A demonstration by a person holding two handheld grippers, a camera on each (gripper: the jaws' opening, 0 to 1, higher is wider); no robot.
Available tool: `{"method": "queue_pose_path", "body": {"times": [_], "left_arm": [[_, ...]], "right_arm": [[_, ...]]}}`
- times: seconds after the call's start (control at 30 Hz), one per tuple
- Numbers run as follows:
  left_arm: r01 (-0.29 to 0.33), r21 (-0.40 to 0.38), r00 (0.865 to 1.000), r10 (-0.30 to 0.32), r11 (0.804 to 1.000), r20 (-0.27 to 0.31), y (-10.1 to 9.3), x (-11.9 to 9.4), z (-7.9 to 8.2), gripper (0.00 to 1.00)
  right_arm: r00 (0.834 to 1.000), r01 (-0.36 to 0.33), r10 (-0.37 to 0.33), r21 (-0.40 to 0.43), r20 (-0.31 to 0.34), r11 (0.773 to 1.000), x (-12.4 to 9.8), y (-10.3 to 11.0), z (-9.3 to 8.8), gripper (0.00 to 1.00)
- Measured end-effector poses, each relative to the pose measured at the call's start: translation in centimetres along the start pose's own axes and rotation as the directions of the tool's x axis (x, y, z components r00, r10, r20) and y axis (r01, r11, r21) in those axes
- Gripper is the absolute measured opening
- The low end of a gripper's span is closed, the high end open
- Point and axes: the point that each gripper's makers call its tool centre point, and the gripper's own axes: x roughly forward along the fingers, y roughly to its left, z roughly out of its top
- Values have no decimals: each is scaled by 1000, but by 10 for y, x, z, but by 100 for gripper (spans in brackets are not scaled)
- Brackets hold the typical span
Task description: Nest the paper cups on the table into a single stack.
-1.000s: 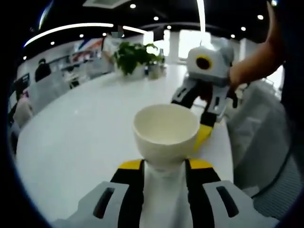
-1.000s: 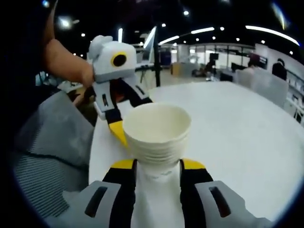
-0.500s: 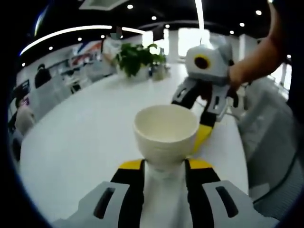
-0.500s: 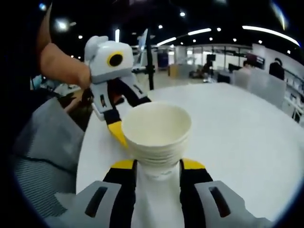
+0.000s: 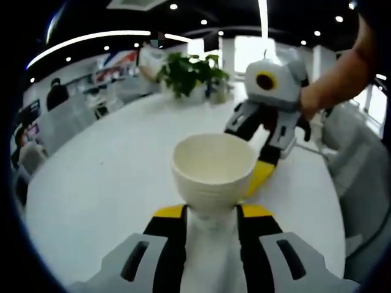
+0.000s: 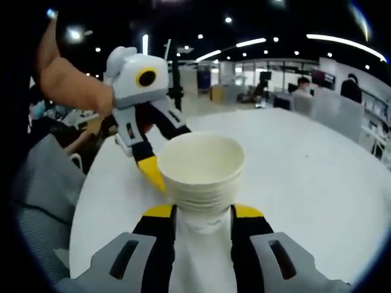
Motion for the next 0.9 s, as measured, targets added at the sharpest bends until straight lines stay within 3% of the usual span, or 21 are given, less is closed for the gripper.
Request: {"method": "queue_pose_path", "body": {"times": [0.4,0.7,0.73,0.9], "left_arm": [[-29,-48,999,31,998,41,55,14,15,30],[-24,-23,1000,24,999,3,62,26,5,30],[-38,-24,999,37,999,-2,64,28,3,30],[-42,-45,999,42,998,15,67,27,4,30]], "right_arm": [[1000,15,-17,43,26,999,19,-52,18,30],[1000,23,-23,51,-1,998,29,-60,6,30],[999,32,-33,62,20,998,28,-62,8,30],[999,40,-41,70,18,997,29,-64,10,30]]}}
